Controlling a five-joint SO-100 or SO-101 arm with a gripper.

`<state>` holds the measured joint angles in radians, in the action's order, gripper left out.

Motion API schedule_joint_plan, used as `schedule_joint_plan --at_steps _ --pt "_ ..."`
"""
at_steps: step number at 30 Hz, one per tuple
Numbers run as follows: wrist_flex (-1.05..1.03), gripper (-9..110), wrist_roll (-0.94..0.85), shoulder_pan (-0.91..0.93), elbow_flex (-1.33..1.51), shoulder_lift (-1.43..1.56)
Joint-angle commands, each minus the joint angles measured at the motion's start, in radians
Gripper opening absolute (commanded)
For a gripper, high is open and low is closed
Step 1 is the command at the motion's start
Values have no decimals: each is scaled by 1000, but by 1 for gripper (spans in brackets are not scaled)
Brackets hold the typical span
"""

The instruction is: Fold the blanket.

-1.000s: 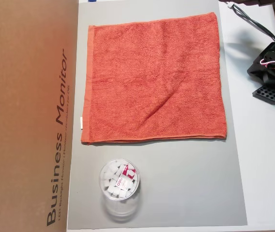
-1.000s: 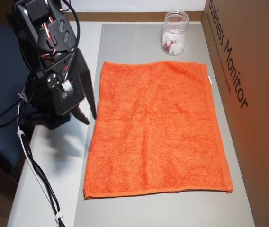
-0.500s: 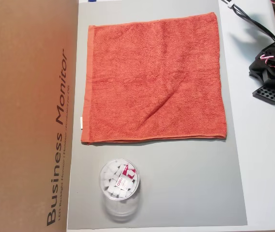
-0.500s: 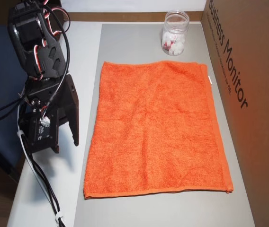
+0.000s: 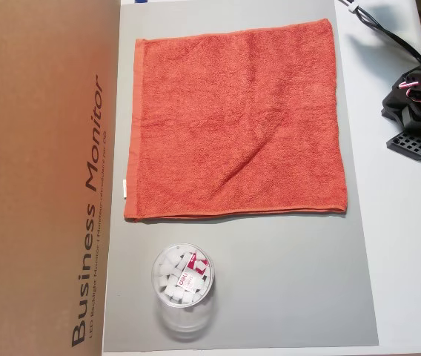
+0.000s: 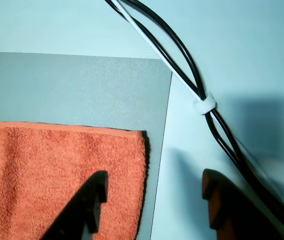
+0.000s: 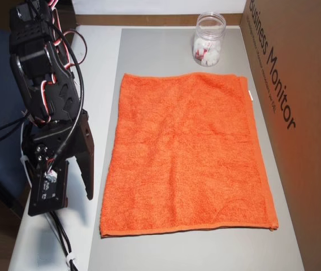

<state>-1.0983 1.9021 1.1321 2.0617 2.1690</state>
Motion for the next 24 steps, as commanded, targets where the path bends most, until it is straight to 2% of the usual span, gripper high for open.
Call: schedule_joint_plan --at_steps 1,14,24 --pt "52 19 -3 11 -29 -48" --pt "110 19 -5 -6 -29 -247" --pt "206 19 -6 -87 -28 -347"
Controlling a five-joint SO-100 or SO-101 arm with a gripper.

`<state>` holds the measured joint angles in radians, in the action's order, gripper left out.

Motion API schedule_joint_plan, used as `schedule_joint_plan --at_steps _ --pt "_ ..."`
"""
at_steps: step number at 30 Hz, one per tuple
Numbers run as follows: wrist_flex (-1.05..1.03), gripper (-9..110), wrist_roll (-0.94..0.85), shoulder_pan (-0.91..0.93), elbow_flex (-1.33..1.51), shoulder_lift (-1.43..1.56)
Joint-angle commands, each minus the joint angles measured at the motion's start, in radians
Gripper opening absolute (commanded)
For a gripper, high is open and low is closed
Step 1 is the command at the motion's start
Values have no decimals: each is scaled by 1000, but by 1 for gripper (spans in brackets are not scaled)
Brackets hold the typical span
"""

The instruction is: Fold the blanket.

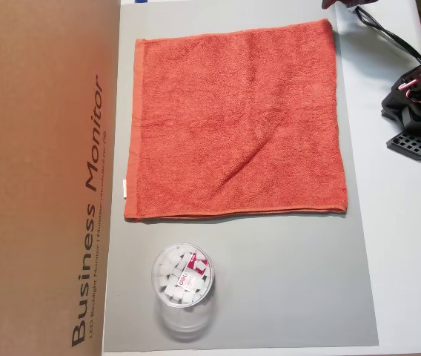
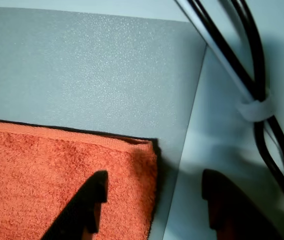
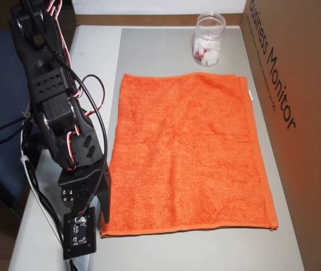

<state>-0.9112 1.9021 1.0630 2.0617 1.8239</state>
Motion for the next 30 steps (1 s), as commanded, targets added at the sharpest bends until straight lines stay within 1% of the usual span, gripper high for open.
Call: schedule_joint_plan --at_steps 1,3,6,9,10,13,30 --pt "18 19 -6 -21 -28 -6" --pt "18 19 -14 -23 -26 -15" --pt "37 19 -80 -11 8 -29" --pt "143 19 -118 -2 78 -41" --pt "216 19 -120 9 118 -46" --pt "311 19 -121 12 173 -49" --pt "336 19 -121 -25 253 -51"
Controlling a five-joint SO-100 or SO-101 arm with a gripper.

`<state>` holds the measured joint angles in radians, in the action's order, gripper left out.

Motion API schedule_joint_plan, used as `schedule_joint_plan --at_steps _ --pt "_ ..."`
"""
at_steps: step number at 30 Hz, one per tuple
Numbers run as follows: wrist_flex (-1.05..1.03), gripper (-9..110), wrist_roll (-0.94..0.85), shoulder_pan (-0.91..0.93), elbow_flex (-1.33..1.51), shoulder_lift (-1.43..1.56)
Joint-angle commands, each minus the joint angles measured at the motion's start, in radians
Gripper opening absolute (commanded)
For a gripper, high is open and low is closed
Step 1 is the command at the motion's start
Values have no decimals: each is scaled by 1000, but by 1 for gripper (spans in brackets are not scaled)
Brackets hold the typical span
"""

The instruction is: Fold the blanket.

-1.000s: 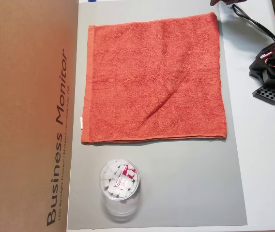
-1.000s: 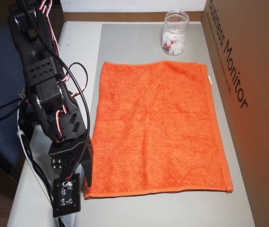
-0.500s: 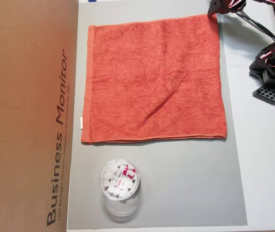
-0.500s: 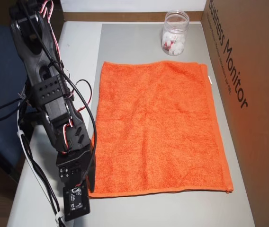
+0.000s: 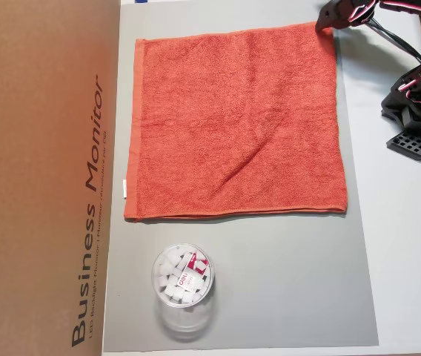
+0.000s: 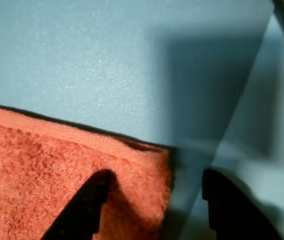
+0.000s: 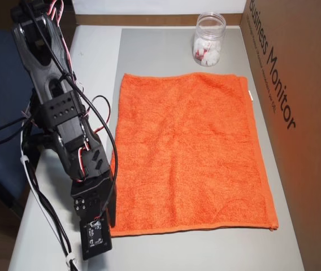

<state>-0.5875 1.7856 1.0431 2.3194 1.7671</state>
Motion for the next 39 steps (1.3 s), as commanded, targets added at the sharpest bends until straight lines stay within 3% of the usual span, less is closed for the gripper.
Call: schedule_joint_plan --at_steps 1,19,39 --pt "12 19 -5 -11 -3 6" --pt "12 19 -5 -60 8 6" --pt "12 0 -5 -54 40 6"
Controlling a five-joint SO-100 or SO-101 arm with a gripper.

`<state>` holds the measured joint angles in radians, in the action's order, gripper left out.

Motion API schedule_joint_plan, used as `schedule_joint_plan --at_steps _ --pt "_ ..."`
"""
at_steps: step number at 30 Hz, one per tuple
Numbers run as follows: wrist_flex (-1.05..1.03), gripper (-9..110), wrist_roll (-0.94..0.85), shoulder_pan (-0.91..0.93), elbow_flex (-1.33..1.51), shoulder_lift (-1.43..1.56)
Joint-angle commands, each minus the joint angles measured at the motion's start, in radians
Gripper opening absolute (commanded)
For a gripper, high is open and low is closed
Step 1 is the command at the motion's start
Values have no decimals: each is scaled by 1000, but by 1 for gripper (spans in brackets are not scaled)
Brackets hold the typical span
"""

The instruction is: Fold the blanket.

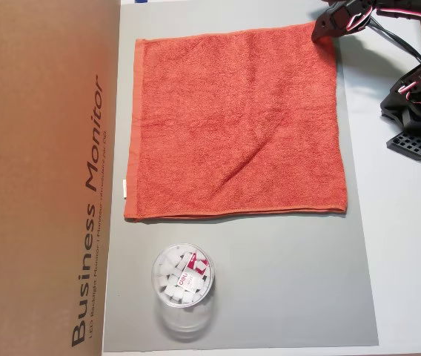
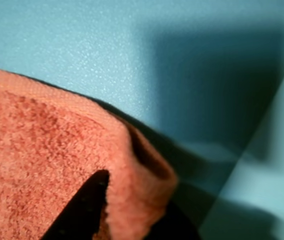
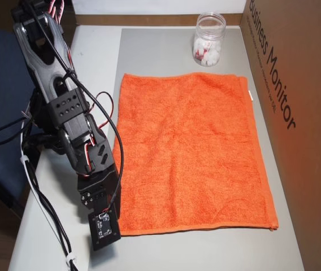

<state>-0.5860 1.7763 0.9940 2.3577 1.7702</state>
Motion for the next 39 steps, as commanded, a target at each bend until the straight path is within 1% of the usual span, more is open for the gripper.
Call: schedule_joint_plan --at_steps 1,13,24,39 --pt "9 0 5 -2 2 3" --pt "-6 0 5 14 -9 32" --pt "-8 0 5 26 0 172" --pt "-6 0 5 -8 0 345"
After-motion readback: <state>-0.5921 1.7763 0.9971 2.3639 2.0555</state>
